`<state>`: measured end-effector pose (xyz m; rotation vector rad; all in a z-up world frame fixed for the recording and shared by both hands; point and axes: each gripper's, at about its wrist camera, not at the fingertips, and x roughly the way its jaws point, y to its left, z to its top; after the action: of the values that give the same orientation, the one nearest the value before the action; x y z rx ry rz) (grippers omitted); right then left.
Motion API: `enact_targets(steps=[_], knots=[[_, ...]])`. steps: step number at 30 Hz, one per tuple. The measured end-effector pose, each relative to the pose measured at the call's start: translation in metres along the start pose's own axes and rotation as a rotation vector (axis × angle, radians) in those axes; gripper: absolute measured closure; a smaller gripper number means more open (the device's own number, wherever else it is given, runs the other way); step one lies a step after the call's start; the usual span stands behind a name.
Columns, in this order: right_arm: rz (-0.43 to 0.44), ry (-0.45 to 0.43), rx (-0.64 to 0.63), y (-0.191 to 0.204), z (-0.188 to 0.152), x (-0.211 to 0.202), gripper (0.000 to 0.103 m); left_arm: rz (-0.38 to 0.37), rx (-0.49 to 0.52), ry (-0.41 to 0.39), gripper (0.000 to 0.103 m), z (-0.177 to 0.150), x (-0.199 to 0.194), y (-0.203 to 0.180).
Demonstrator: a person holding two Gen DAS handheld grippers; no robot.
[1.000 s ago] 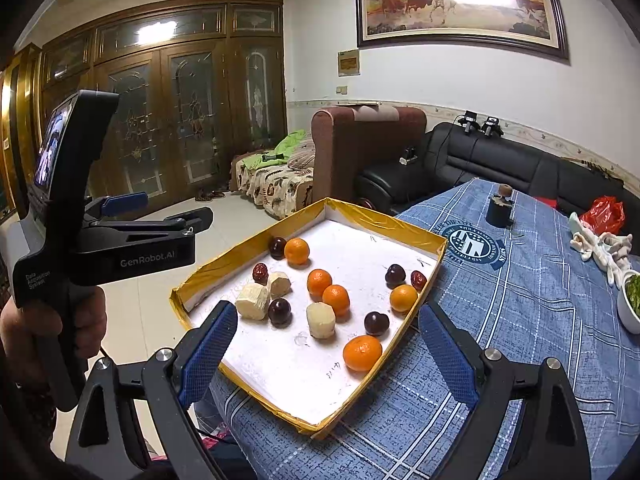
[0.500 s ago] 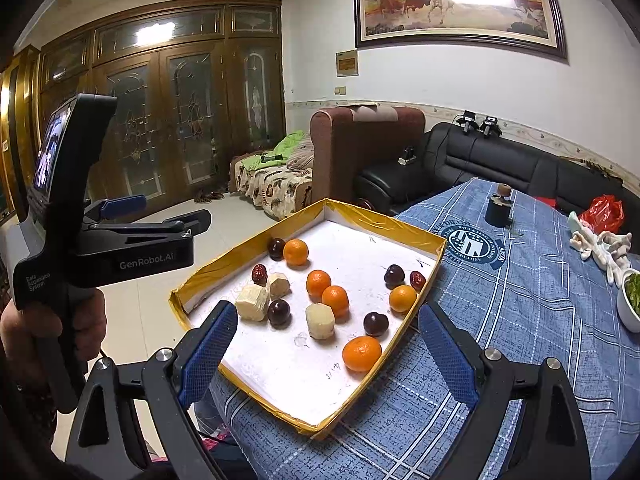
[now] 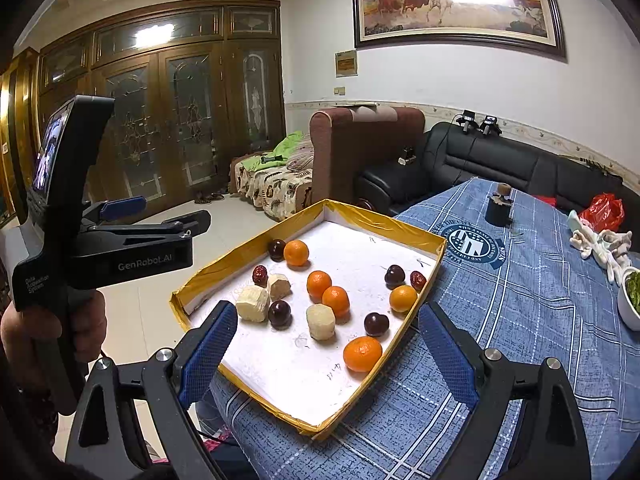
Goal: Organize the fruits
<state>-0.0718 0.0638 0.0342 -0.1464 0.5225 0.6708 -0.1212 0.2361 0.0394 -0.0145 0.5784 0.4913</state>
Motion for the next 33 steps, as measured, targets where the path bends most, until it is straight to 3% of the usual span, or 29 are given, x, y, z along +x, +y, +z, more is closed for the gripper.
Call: enact_targets(steps=[33], knots=[[-0.001,-0.002,0.007,0.0021,0.0026,0.0002,0.010,-0.004,-0.007,0.007,0.010,0.0032,-0.0020,-0.0025]])
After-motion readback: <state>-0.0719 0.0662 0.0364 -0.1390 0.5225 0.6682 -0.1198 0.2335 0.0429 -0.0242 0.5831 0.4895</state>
